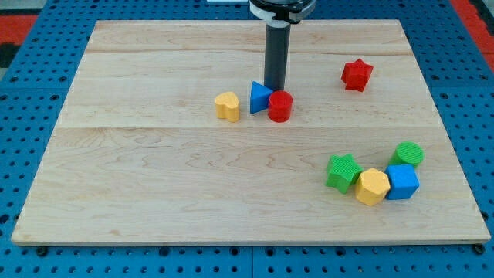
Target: Push red circle along with blue triangle up a bit
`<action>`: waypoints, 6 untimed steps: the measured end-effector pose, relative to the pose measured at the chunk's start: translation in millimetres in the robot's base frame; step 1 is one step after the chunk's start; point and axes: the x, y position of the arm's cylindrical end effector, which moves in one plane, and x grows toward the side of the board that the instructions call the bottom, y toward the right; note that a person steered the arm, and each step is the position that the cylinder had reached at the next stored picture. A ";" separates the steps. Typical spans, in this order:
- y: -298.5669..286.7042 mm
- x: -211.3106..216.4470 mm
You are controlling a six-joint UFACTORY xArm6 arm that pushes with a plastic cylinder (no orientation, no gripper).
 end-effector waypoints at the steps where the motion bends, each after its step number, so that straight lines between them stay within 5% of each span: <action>1: 7.7 2.2; 3: 82.2 11.8; 6: 50.7 47.3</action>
